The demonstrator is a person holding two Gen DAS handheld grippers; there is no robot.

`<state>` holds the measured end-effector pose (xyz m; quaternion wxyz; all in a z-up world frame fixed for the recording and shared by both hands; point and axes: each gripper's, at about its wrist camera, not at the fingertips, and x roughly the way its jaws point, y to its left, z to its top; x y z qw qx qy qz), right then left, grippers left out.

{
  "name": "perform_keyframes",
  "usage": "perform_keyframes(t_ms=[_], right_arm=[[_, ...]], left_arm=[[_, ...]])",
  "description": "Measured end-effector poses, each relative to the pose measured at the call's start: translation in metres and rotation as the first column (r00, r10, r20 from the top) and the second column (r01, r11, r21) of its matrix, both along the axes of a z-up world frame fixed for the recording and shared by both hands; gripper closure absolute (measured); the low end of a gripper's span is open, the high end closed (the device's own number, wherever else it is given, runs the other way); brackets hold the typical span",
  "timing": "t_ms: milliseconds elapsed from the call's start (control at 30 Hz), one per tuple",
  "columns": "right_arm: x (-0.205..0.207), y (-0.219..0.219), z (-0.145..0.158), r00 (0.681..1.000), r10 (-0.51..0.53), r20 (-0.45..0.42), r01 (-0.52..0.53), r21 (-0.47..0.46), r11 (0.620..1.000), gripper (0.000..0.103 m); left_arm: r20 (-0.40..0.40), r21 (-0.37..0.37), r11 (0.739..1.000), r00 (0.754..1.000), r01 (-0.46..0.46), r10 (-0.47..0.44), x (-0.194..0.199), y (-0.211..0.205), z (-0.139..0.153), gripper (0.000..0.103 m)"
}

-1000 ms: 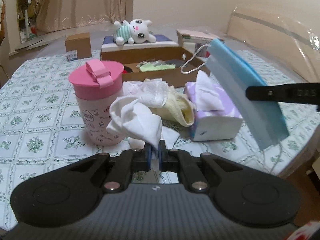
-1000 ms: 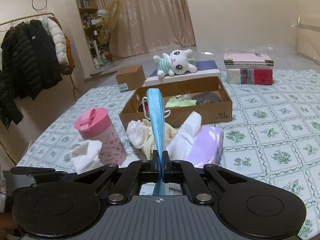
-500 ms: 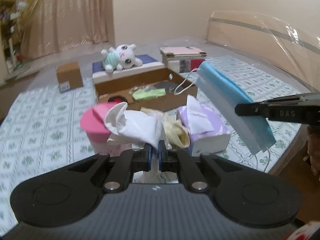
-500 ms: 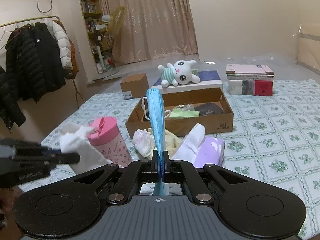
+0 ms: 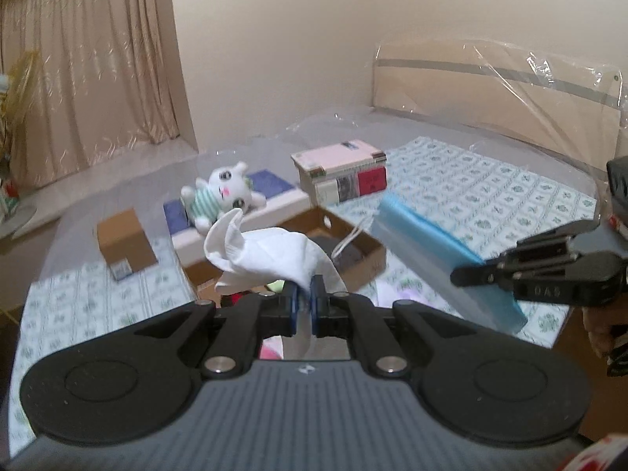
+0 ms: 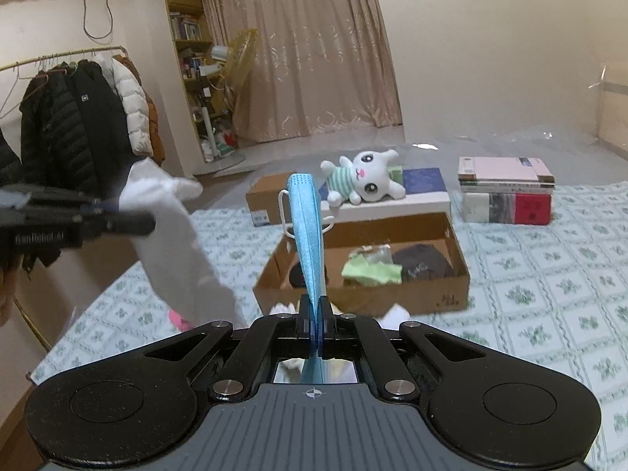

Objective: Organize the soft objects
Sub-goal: 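Carry the white cloth toward the cardboard box while the right tool carries the mask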

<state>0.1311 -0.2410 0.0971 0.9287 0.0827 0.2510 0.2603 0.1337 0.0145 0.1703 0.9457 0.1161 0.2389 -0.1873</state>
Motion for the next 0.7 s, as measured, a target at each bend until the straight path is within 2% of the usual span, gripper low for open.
perform_keyframes(t_ms=[133, 367, 700], right_arm=[[0.031, 0.002, 0.01, 1.0, 0.009, 0.0, -0.009, -0.006, 1.0, 0.102], [0.094, 0.006, 0.025, 0.999, 0.041, 0.018, -0.041, -0.014, 0.999, 0.102], [0.212, 0.018, 0.009, 0.998, 0.071, 0.0, -0.071, 0.053, 0.996, 0.102]], left_arm=[[0.003, 0.02, 1.0, 1.0, 0.016, -0.016, 0.03, -0.004, 0.015, 0.098], [-0.004, 0.048, 0.999, 1.0, -0.012, 0.012, 0.098, -0.004, 0.024, 0.098], [-0.02, 0.108, 0.993, 0.999, -0.048, 0.05, 0.19, -0.006, 0.005, 0.098]])
